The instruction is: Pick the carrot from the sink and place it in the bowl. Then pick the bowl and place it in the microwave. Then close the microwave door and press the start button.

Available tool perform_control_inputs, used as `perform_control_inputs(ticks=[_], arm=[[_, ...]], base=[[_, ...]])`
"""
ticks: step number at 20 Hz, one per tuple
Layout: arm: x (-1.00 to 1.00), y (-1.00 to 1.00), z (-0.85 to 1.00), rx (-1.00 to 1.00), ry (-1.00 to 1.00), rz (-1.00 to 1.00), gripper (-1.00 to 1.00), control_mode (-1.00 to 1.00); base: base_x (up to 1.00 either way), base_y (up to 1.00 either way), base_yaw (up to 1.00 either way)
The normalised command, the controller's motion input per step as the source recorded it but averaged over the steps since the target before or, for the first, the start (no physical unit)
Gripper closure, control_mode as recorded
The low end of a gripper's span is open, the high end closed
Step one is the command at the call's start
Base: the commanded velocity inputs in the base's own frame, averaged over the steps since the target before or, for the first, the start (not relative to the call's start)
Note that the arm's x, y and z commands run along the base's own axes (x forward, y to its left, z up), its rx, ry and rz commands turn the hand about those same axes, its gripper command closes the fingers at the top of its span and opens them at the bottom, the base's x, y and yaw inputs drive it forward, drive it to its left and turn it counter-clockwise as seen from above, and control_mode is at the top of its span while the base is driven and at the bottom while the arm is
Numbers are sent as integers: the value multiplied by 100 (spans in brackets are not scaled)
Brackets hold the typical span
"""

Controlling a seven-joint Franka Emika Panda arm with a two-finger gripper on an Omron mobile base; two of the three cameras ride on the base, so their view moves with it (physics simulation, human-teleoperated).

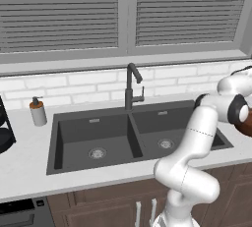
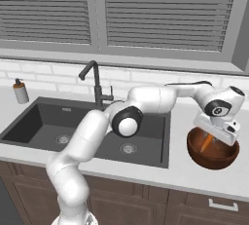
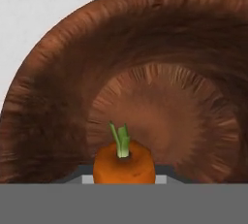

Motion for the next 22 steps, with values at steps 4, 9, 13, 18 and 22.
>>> perform_control_inputs(ticks=[4, 9, 13, 18, 22], arm=[[19, 0, -56, 0, 2, 0, 100, -100], [13, 2, -53, 0, 10, 0, 100, -100], [-9, 12, -14, -1, 0, 0, -100, -100], [-15, 7, 0, 0, -1, -1, -100, -100], [-55, 49, 0, -8, -12, 0, -100, -100]], base=[[0, 0, 0], [0, 0, 0], [0, 0, 0], [0, 0, 0], [0, 0, 0]])
